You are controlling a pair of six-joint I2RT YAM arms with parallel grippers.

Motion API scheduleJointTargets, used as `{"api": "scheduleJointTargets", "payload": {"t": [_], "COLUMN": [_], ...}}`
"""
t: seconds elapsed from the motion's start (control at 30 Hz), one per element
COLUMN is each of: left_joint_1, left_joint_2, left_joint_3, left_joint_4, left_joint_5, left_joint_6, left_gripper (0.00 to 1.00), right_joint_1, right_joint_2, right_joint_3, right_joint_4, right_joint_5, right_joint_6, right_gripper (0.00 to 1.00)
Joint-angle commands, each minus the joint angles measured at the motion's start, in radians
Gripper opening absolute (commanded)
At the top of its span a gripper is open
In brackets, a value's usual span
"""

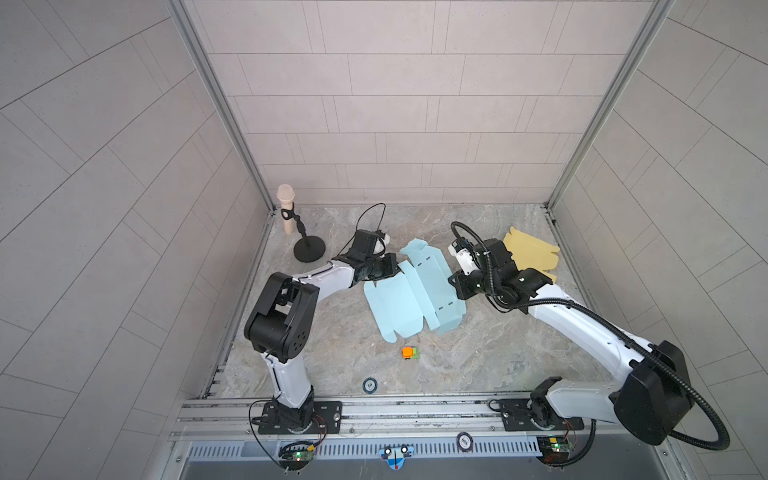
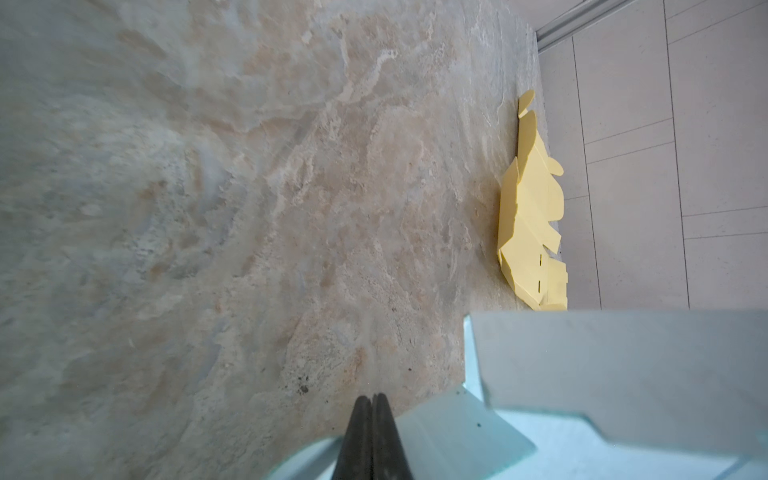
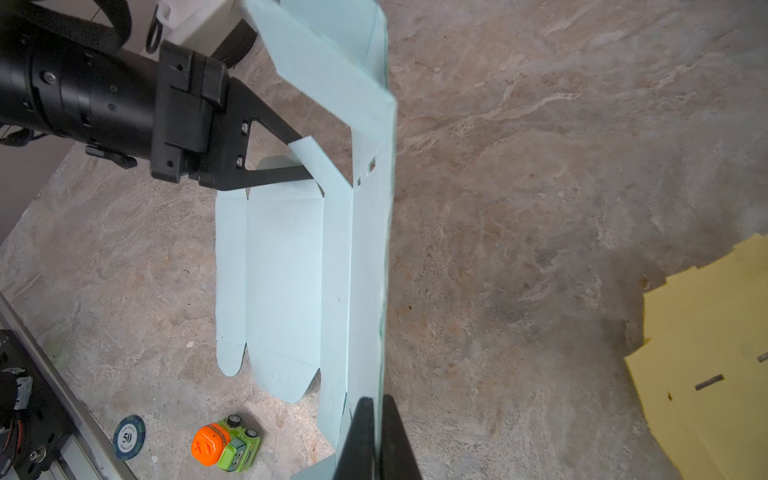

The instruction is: Fold the paper box

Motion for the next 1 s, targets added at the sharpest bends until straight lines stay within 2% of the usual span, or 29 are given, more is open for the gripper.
{"api": "scheduleJointTargets", "payload": {"t": [0.0, 0.3, 0.47, 0.6, 0.7, 0.97], "left_joint_1": [-0.021, -0.047, -0.036, -0.03, -0.004, 0.113], "left_joint_2": [-0.054, -0.031, -0.044, -0.113, -0.162, -0.229], "left_joint_3": [-0.016, -0.021, -0.017, -0.036, -0.074, -0.186], "left_joint_4": [0.02, 0.049, 0.036, 0.02, 0.048, 0.174], "left_joint_5": [0.009, 0.005, -0.01, -0.052, -0.055, -0.053], "left_joint_6": [0.004, -0.014, -0.019, -0.002, -0.029, -0.111], "left_gripper": [0.0, 0.0, 0.0, 0.0, 0.0, 0.02], "right_joint_1": [0.005, 0.005, 0.004, 0.0, -0.007, -0.005], "right_joint_2": [-0.014, 0.013, 0.051, 0.07, 0.082, 0.185], "right_joint_3": [0.006, 0.014, 0.07, 0.121, 0.13, 0.208], "right_joint_4": [0.005, -0.011, -0.092, -0.146, -0.133, -0.172], "right_joint_5": [0.019, 0.072, 0.153, 0.214, 0.189, 0.292], "right_joint_6": [-0.02, -0.06, -0.163, -0.249, -0.301, -0.375], "right_gripper": [0.0, 0.0, 0.0, 0.0, 0.0, 0.0]}}
